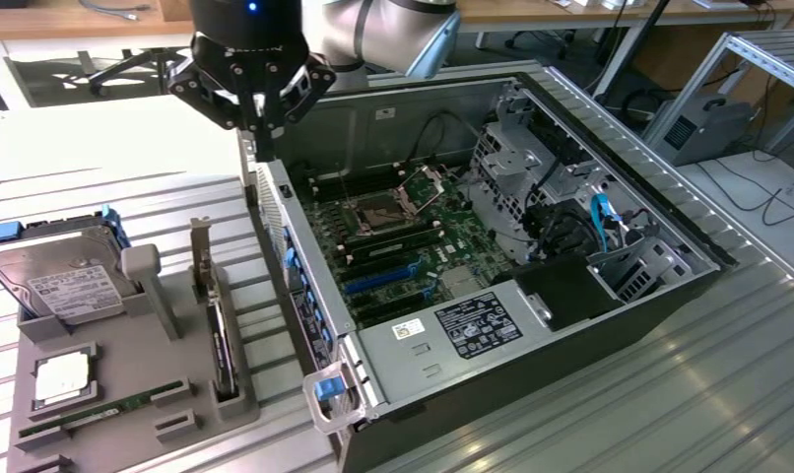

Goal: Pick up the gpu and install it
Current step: 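Reach for the gpu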

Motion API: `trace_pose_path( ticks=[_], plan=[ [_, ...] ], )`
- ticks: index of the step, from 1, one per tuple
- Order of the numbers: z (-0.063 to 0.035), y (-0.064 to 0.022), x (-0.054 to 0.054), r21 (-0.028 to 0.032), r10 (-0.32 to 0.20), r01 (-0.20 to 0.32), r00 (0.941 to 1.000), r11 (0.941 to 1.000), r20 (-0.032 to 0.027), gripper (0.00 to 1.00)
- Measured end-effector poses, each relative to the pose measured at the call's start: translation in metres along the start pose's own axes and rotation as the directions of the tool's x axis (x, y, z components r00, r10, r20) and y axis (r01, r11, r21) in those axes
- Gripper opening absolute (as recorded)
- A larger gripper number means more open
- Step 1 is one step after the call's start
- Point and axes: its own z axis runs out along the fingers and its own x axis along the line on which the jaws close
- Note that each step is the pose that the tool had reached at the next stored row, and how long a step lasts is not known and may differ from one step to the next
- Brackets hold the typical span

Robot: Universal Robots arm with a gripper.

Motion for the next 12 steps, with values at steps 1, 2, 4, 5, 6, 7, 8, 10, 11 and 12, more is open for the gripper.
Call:
trace_pose_path(
  ticks=[1,2,4,5,6,7,8,10,11,12],
  plan=[
    [0.0000,0.0000,0.0005,0.0000,0.000,0.000,1.0000,1.0000,0.0000,0.11],
    [0.0000,-0.0001,0.0012,0.0000,0.000,0.000,1.0000,1.0000,0.0000,0.11],
    [-0.0001,-0.0002,0.0021,0.0000,0.000,0.000,1.0000,1.0000,0.0000,0.11],
    [-0.0001,-0.0002,0.0024,0.0000,0.000,0.000,1.0000,1.0000,0.0000,0.11],
    [-0.0001,-0.0002,0.0028,0.0001,0.000,0.000,1.0000,1.0000,-0.0001,0.11],
    [-0.0001,-0.0003,0.0032,0.0000,0.000,0.000,1.0000,1.0000,0.0000,0.11],
    [-0.0001,-0.0003,0.0035,0.0000,0.000,0.000,1.0000,1.0000,0.0000,0.11],
    [-0.0002,-0.0003,0.0043,0.0000,0.000,0.000,1.0000,1.0000,0.0000,0.11],
    [-0.0001,-0.0004,0.0046,0.0000,0.000,0.000,1.0000,1.0000,0.0000,0.11],
    [-0.0002,-0.0004,0.0051,0.0000,0.000,0.000,1.0000,1.0000,0.0000,0.11]
  ],
)
